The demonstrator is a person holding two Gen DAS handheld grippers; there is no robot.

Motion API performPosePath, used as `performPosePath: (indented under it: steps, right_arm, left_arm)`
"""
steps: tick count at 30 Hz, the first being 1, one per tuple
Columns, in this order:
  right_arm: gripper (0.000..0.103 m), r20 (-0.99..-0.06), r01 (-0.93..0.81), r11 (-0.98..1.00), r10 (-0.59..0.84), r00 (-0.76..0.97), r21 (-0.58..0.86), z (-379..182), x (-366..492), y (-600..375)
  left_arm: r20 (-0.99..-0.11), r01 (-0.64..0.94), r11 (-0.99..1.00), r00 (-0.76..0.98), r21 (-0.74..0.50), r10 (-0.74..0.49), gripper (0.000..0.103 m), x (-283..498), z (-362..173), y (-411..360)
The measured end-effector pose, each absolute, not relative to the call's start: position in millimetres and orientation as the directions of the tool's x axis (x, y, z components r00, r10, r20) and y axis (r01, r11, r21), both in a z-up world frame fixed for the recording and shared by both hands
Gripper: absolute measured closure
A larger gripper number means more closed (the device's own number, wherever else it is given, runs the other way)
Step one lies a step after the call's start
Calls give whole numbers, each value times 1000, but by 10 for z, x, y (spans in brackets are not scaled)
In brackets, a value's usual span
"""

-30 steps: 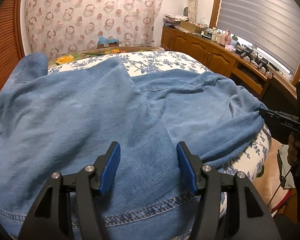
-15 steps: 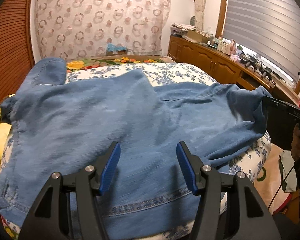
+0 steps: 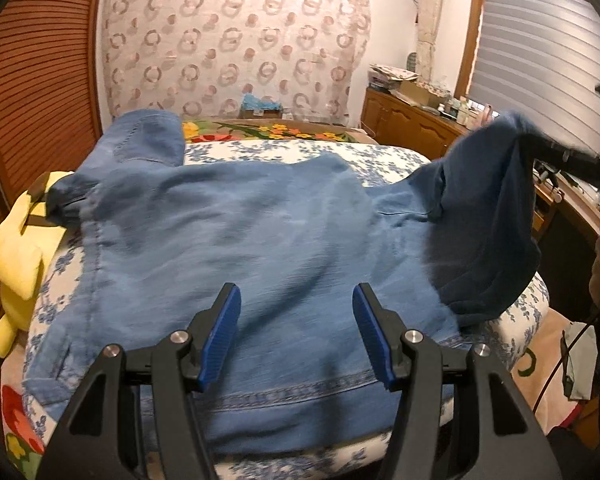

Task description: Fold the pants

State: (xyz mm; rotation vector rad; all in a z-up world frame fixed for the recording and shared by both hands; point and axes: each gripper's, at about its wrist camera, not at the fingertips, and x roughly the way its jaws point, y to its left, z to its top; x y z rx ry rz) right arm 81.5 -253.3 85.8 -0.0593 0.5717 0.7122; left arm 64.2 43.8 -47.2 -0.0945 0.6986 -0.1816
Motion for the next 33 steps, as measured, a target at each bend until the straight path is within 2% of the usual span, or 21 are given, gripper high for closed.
performPosePath:
  steps: [5,10,12,14,16,24,33]
  right_arm:
    - [87,-487,-708,689,677,551,157,973,796,-2130]
    - [87,-530,-752,639,698,482,158,840,818,-1745]
    - [84,-551,-762,629,694,463,153,759,834,-1653]
    - [72,-568,-777,614,692,445,140,689,834,-1590]
    - [66,-575,-774,621,680,454,123,658,831,-1585]
    - [59,-572,-729,676,642,511,107,663,921,-1853]
    - [57,-648,-651,750,556,521,119,251,1250,-2006]
  left_arm:
    - [-630,102,981,755,-162,-183,45,609,-517,580]
    - [-631,81,981,756,-174,-174,45,599,-573,671]
    - [-632,74,981,756,-180,-173,45,591,-594,715]
    - [-632,66,981,756,-182,-168,45,580,-607,740]
    - [-631,58,981,759,-185,-164,45,565,-610,771]
    - [-614,48,977,771,-206,-168,45,533,-566,840]
    - [-618,114,969,752,-220,-229,45,541,-602,655]
